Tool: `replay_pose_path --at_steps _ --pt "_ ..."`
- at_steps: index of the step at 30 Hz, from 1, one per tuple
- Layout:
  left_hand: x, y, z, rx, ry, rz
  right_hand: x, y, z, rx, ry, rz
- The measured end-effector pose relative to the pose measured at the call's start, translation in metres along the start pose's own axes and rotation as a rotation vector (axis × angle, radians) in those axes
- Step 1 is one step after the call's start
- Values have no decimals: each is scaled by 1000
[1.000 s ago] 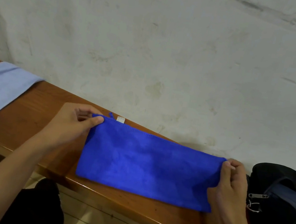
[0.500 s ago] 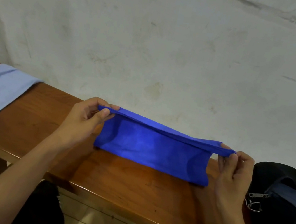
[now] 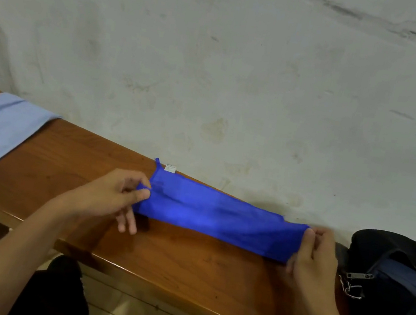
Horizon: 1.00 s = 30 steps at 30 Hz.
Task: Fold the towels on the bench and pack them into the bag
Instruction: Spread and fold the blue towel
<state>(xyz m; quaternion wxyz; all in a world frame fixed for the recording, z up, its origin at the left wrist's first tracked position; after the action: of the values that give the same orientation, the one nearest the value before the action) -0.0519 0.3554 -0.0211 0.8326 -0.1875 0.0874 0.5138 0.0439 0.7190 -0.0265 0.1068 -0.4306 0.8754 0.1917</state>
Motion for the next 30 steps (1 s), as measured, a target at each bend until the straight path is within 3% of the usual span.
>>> replay_pose_path --at_steps 4,8,11,14,20,22,24,30 --pt "15 7 -14 -98 57 -190 15 -4 12 187 52 -177" --pt "10 31 -13 51 109 -33 20 6 15 107 -12 -190" --pt "9 47 -5 186 299 120 27 15 16 2 -84 -204" --pt "11 57 6 259 276 276 33 22 14 -9 -73 -164" --pt "5 47 8 328 339 325 26 12 9 -49 -86 -215" --pt "-2 34 5 335 237 276 17 7 9 -26 -68 -216" --pt "-6 18 -2 295 98 129 5 0 10 -26 -77 -228" --pt "-21 -17 -21 253 239 -71 -18 -20 12 25 -88 -388"
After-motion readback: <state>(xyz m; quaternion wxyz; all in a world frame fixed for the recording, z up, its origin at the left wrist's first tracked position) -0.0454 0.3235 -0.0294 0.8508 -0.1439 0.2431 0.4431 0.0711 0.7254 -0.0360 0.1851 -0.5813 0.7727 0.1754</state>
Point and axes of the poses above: each hand's wrist, its own y-axis towards the middle knuckle, its own x-axis out of the palm, z = x × y, the point moved 5 cm from there along y, towards the middle knuckle, and after that the axes turned 7 degrees about y, right-handed, at the moved point
